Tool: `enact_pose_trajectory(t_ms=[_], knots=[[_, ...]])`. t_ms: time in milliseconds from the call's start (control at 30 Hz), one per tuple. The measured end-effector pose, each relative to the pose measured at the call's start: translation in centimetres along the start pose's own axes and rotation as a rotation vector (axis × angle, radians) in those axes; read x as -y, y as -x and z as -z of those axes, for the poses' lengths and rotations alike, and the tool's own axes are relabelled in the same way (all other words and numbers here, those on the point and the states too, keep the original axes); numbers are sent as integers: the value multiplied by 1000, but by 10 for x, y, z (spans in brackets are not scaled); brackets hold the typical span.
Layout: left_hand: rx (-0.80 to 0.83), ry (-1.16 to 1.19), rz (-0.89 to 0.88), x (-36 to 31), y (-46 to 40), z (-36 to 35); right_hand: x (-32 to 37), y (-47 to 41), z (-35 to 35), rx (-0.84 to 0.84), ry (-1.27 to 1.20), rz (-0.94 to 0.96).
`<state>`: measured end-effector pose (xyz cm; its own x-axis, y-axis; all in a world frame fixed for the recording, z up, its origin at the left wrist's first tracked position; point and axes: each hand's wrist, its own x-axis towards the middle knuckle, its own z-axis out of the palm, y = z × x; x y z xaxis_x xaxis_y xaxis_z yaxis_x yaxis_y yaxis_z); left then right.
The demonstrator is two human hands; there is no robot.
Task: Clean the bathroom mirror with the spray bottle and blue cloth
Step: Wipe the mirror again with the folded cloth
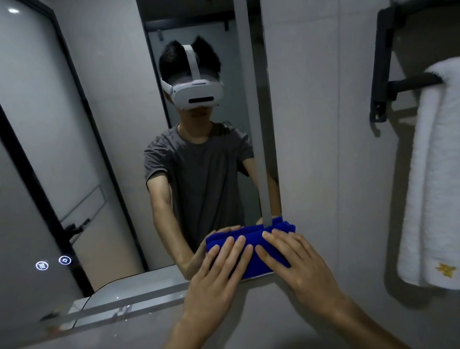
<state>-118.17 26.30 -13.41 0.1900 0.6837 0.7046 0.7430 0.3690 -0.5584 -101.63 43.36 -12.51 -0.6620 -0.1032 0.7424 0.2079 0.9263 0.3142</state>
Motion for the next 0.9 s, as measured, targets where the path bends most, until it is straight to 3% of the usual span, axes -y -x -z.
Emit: enact_pose_trajectory(t_ms=[133,467,667,900], knots=[[52,-20,-25,-14,17,-8,10,22,-13,114,-41,-38],[168,85,15,-28,25,0,22,39,-26,58,-153,-62],[268,249,74,-31,16,16,28,36,-14,170,-194,-114],[423,352,3,-28,19,35,36,35,1,220,-201,-36]])
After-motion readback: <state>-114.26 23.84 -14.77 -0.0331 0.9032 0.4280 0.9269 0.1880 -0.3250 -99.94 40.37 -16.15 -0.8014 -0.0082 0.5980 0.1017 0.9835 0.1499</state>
